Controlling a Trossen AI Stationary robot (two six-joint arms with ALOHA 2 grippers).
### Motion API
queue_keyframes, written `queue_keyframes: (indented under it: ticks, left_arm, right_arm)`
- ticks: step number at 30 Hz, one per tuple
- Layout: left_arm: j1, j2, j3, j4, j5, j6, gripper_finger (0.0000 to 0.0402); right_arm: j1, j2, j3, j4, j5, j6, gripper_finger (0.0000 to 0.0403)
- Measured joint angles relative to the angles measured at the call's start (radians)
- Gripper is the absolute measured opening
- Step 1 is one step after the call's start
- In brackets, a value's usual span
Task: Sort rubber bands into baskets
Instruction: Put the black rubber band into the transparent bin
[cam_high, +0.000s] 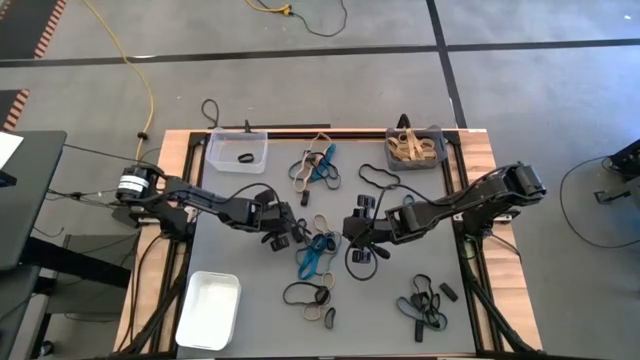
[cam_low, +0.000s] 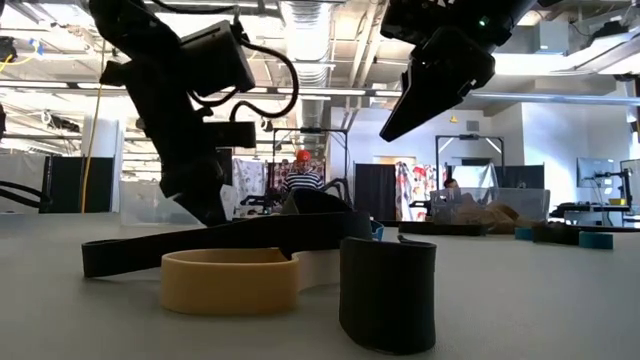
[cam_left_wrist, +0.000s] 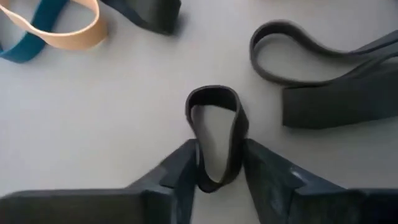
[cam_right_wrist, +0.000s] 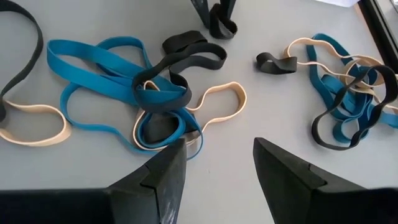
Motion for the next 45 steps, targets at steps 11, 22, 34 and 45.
queue_keyframes:
  ticks: [11,22,34,45]
  left_arm:
    - [0.031,0.0,0.111,-0.136,-0.071,0.159,0.0002]
    - [0.225,-0.046,0.362,-0.523,-0.281,0.35,0.0001]
    - [0.704,-0.176,0.364,-0.542,0.045,0.386,0.0]
    - [0.928,-0.104,0.364,-0.548,0.22,0.4,0.0001]
  right_arm:
    - [0.0,0.0,0.0,0.0,0.0,0.0,0.0217]
    - [0.0,0.0,0.0,-0.004,0.0,0.0,0.0217]
    - [-0.006,0.0,-0.021,0.008,0.001,-0.012,0.0217]
    - [-0.007,0.0,-0.021,0.008,0.001,-0.014,0.0217]
